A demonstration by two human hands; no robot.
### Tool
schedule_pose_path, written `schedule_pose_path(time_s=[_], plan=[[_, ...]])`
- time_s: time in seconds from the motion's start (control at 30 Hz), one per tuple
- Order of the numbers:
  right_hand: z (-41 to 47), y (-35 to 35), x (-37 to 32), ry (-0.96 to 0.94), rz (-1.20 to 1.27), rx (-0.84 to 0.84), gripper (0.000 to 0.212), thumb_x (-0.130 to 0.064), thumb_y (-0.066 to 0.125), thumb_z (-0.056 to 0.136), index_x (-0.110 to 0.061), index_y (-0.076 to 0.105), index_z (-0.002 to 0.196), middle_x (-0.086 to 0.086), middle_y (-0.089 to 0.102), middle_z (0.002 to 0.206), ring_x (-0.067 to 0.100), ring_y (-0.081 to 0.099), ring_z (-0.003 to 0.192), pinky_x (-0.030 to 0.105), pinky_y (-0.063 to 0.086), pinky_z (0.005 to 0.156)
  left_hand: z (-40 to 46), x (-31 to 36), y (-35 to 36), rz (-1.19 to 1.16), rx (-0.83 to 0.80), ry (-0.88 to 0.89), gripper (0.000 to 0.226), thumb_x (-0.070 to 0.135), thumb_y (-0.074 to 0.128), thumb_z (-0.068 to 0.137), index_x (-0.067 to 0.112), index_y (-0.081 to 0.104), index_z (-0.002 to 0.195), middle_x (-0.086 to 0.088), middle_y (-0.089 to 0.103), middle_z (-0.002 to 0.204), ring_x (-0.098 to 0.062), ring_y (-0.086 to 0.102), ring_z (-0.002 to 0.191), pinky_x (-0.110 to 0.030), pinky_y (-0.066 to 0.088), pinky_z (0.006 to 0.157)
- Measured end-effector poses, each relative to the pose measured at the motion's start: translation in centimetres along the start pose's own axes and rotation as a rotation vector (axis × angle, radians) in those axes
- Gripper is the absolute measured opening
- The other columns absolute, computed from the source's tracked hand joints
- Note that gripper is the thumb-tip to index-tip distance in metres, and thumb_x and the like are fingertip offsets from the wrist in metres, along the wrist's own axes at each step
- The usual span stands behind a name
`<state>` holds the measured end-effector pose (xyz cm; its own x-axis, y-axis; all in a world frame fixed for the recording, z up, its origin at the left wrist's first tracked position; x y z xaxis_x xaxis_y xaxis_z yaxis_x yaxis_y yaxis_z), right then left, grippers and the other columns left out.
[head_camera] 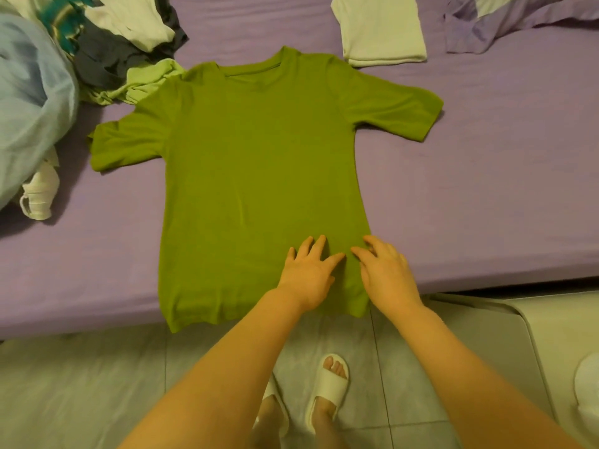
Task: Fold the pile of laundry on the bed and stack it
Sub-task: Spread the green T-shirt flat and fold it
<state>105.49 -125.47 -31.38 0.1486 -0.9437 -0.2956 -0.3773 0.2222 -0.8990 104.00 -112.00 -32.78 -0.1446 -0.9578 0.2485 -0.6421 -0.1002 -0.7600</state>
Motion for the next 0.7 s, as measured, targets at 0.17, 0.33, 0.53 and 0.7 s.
schedule_pose_path(time_s=[0.17, 0.33, 0.53, 0.7], plan=[[4.1, -0.3, -1.7, 0.03, -0.012, -0.077, 0.047, -0.028, 0.042, 0.098, -0.028, 0.035, 0.145, 0.002, 0.018, 0.158, 0.023, 0.019, 0.143, 0.037, 0.026, 0.109, 1.6, -2.3, -2.3, -0.01, 0.047, -0.065, 0.056, 0.031, 0.04, 0.1, 0.031, 0.017, 0.151, -0.008, -0.003, 0.161, -0.031, -0.003, 0.147, -0.054, 0.009, 0.116], [7.7, 0.9, -0.8, 0.065, -0.226, -0.242, 0.061, -0.048, 0.028, 0.1, -0.03, 0.002, 0.152, -0.007, -0.008, 0.16, 0.026, -0.008, 0.147, 0.056, 0.006, 0.114, 6.2, -4.5, -5.0, 0.053, 0.077, -0.046, 0.058, 0.036, 0.034, 0.101, 0.031, 0.007, 0.152, -0.007, -0.011, 0.16, -0.033, -0.01, 0.146, -0.057, 0.001, 0.115], [12.7, -1.6, -3.1, 0.189, -0.146, -0.033, 0.058, -0.044, 0.033, 0.099, -0.024, 0.018, 0.151, 0.0, 0.009, 0.16, 0.028, -0.006, 0.147, 0.053, 0.004, 0.114, 11.7, -6.1, -9.5, 0.144, 0.117, 0.049, 0.064, 0.043, 0.035, 0.099, 0.032, 0.0, 0.152, -0.006, -0.014, 0.16, -0.034, -0.015, 0.145, -0.06, -0.005, 0.113], [16.7, -1.4, -1.8, 0.226, -0.209, -0.219, 0.065, -0.051, 0.024, 0.099, -0.028, -0.007, 0.151, -0.007, -0.013, 0.159, 0.028, -0.015, 0.146, 0.059, 0.001, 0.113, 15.1, -10.9, -12.6, 0.282, 0.111, -0.005, 0.078, 0.067, 0.028, 0.092, 0.033, -0.013, 0.15, -0.008, -0.022, 0.157, -0.036, -0.021, 0.143, -0.064, -0.011, 0.109]])
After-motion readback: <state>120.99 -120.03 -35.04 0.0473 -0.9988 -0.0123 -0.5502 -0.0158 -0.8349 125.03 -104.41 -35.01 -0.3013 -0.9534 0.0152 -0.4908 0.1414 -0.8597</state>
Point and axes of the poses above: each hand's wrist, its own z-axis towards the middle knuckle, its own y-axis out of the palm, x = y × z, the point moved 6 cm from there along z, towards the middle knuckle
